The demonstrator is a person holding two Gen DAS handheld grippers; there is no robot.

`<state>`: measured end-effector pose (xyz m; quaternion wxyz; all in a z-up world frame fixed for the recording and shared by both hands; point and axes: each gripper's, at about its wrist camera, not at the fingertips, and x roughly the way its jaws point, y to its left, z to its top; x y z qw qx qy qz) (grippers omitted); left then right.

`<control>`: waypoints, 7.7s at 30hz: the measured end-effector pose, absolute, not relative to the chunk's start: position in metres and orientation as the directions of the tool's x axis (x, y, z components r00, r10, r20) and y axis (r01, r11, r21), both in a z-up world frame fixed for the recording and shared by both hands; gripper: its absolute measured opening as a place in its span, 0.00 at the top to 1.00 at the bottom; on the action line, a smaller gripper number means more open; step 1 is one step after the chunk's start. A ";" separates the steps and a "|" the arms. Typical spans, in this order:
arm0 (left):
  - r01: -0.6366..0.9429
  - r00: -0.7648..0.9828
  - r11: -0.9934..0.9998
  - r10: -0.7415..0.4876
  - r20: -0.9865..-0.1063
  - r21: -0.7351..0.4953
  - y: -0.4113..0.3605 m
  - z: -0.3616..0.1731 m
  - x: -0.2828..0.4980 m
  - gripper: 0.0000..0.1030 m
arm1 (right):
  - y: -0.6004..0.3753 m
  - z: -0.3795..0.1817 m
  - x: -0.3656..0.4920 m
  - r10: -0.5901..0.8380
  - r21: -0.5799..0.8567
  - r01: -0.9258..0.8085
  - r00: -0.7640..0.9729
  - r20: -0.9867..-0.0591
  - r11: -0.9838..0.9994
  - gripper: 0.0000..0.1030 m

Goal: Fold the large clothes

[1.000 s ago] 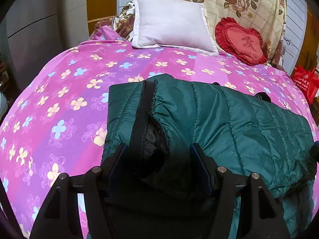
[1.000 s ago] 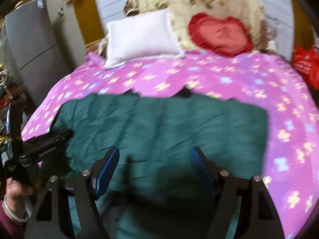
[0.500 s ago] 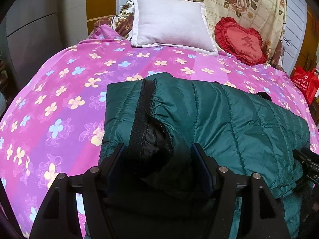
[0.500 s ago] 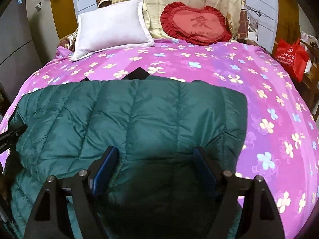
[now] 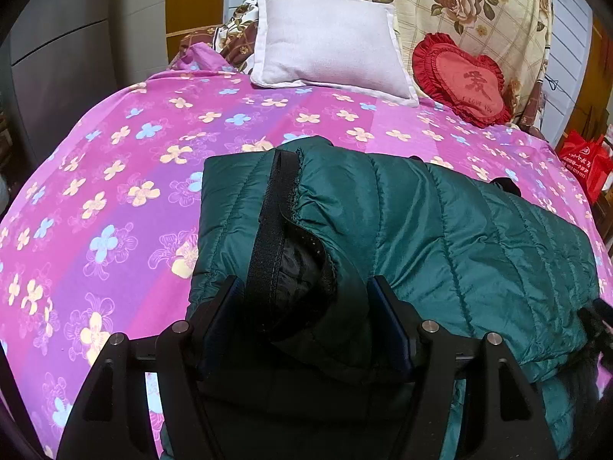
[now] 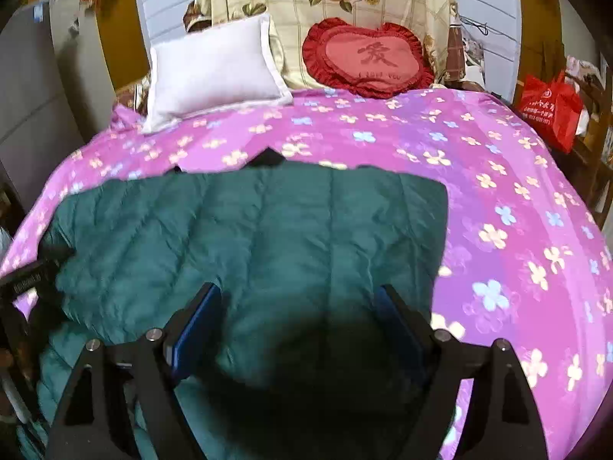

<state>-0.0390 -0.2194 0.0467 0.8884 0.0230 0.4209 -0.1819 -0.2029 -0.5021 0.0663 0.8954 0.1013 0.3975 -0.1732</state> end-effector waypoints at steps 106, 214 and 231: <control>0.372 0.422 0.918 -0.301 -0.855 -0.140 -0.041 0.053 -0.239 0.48 | -0.450 0.058 -0.460 -0.096 0.111 0.373 0.495 -0.864 0.921 0.09; 0.248 0.585 0.917 -0.399 -0.706 -0.313 -0.165 0.109 0.014 1.00 | -0.616 0.125 -0.225 0.034 0.515 0.350 0.802 -0.597 0.783 0.81; 0.325 0.639 0.917 -0.393 -0.662 -0.231 -0.167 0.119 -0.052 0.62 | -0.626 0.135 -0.226 -0.020 0.582 0.371 0.854 -0.519 0.724 0.21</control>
